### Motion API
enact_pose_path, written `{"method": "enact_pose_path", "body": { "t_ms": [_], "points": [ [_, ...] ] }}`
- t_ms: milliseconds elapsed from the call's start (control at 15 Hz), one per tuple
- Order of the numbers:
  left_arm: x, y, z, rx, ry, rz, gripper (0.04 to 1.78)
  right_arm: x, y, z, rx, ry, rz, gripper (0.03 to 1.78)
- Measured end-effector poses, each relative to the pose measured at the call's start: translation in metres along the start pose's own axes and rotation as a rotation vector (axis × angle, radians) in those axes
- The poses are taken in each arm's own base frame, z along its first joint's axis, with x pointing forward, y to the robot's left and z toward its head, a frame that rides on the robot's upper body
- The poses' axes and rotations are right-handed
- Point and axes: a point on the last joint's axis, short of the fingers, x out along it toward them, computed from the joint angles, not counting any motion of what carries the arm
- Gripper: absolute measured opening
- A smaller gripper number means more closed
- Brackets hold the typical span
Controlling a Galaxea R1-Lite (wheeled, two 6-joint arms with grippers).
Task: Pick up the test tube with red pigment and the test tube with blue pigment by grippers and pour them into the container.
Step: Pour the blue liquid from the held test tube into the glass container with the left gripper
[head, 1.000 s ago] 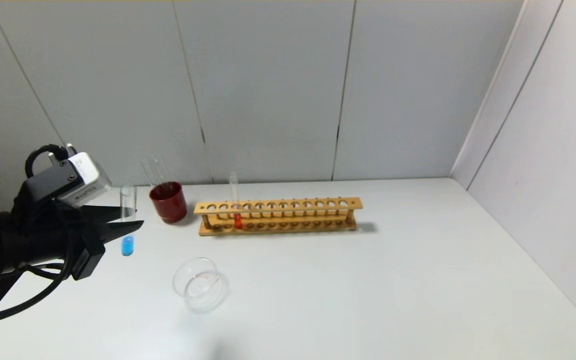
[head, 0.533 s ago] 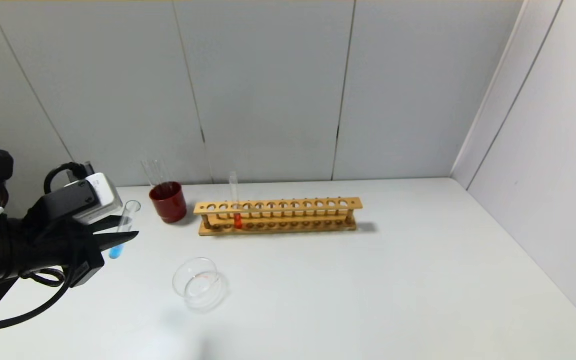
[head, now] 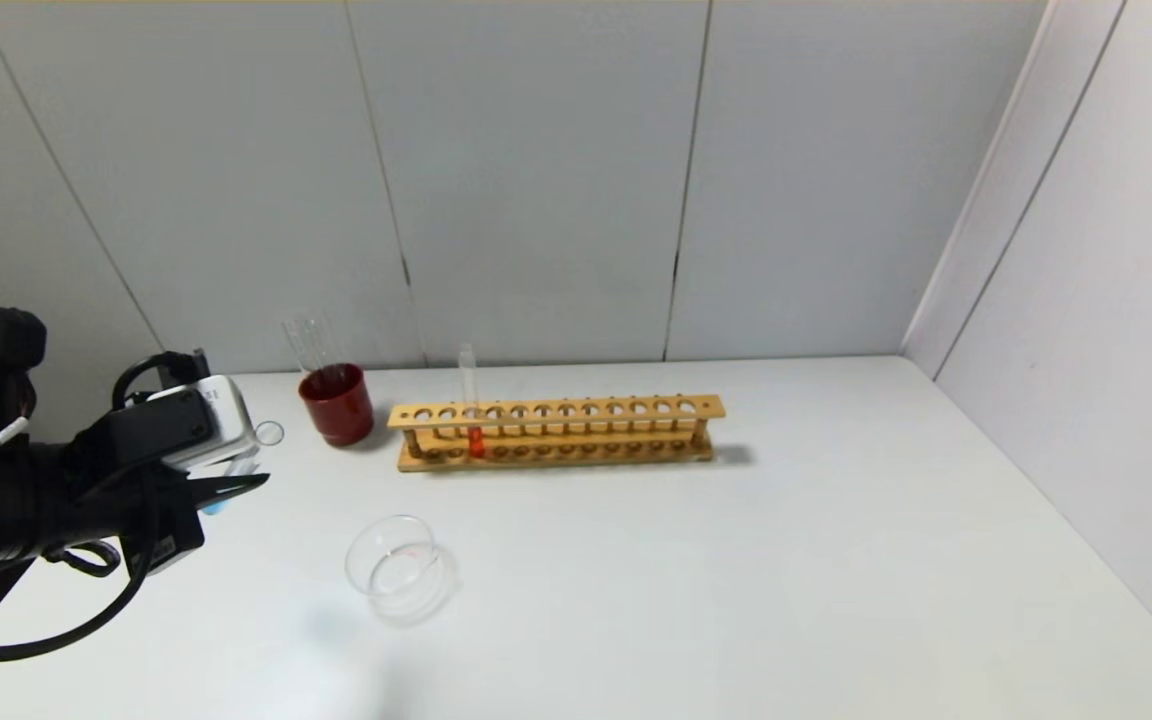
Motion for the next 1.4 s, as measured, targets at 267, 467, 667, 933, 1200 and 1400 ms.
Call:
{"method": "enact_pose_path", "body": {
  "t_ms": [267,467,667,933,1200,1400],
  "points": [
    [0.006,0.000,-0.001,0.031,-0.006,-0.020,0.32,0.000,0.000,0.000,0.000,0.000,0.000,1.75],
    [0.013,0.003,0.003,0.086,-0.108,-0.082,0.32,0.000,0.000,0.000,0.000,0.000,0.000,1.75],
    [0.023,0.003,0.007,0.147,-0.159,-0.128,0.32,0.000,0.000,0.000,0.000,0.000,0.000,1.75],
    [0.035,-0.003,0.006,0.188,-0.169,-0.175,0.32,0.000,0.000,0.000,0.000,0.000,0.000,1.75],
    [0.050,0.000,0.003,0.234,-0.182,-0.158,0.32,0.000,0.000,0.000,0.000,0.000,0.000,1.75],
    [0.054,0.002,0.003,0.292,-0.190,-0.144,0.32,0.000,0.000,0.000,0.000,0.000,0.000,1.75]
  ]
}}
